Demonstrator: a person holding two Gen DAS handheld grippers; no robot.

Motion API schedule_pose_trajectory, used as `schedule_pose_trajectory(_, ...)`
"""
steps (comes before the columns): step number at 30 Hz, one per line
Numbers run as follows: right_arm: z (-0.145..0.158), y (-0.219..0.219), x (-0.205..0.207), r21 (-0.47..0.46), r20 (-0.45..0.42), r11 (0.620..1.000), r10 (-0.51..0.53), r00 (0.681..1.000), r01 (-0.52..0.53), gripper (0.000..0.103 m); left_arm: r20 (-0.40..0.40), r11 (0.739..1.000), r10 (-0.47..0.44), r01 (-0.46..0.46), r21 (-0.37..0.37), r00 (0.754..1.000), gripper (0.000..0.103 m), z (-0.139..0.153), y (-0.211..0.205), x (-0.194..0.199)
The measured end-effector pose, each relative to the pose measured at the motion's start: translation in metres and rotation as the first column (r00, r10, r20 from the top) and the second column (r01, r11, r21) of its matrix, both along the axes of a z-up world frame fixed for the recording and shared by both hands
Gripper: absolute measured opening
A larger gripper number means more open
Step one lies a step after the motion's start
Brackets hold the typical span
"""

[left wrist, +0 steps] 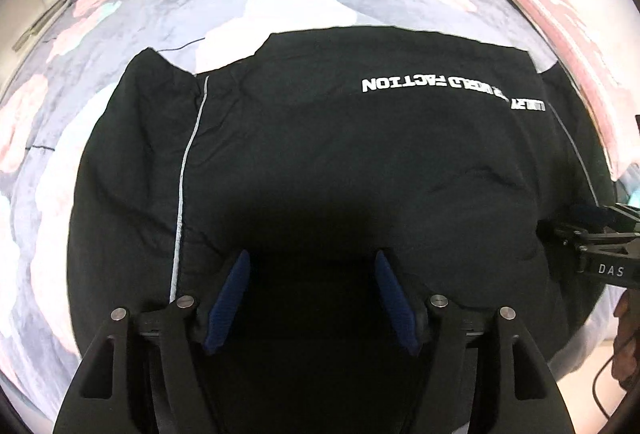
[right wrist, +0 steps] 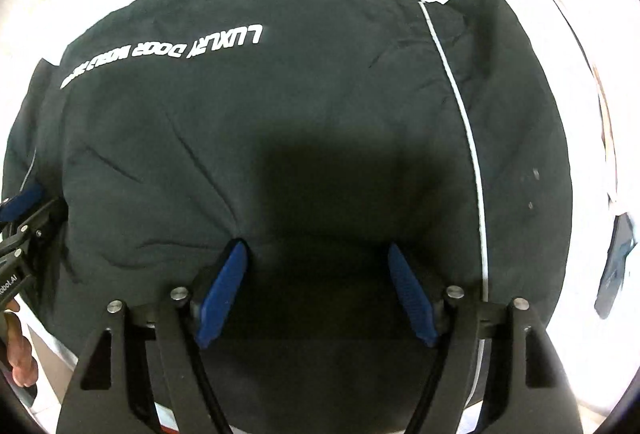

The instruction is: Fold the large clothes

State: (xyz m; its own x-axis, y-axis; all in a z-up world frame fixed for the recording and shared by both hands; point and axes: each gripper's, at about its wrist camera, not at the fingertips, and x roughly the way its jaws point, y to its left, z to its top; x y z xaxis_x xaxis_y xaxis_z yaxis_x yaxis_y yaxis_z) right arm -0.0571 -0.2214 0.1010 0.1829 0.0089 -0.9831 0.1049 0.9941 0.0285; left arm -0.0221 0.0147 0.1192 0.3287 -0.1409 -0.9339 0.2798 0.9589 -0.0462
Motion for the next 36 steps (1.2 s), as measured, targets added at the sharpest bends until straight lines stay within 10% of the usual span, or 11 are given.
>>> schedule_pose_trajectory(6, 0.025, -0.002, 0.019, 0.001, -0.077, 1.0, -0.01, 0.997, 0.011, 0.079, 0.146, 0.999, 0.018, -0.024, 0.037, 0.989, 0.067, 0.064, 0.008, 0.0)
schedule_pose_trajectory(18, 0.206, 0.022, 0.014, -0.006, 0.265, 0.999, 0.044, 0.963, -0.044, 0.08, 0.285, 0.966, 0.088, -0.013, -0.257, 0.955, 0.067, 0.23, 0.019, 0.007)
schedule_pose_trajectory(23, 0.263, 0.032, 0.01, -0.031, 0.368, 0.999, 0.037, 0.929, -0.028, 0.082, 0.413, 0.995, 0.1, -0.087, -0.05, 0.905, 0.067, 0.257, -0.003, -0.012)
schedule_pose_trajectory(31, 0.281, 0.03, -0.006, -0.003, 0.431, 1.0, -0.006, 0.902, 0.008, 0.086, 0.518, 0.99, 0.125, -0.141, -0.008, 0.846, 0.067, 0.283, -0.01, -0.045)
schedule_pose_trajectory(36, 0.266, 0.032, -0.006, 0.006, 0.399, 1.0, -0.005, 0.917, 0.002, 0.086, 0.509, 0.991, 0.115, -0.133, 0.0, 0.853, 0.067, 0.287, -0.015, -0.05)
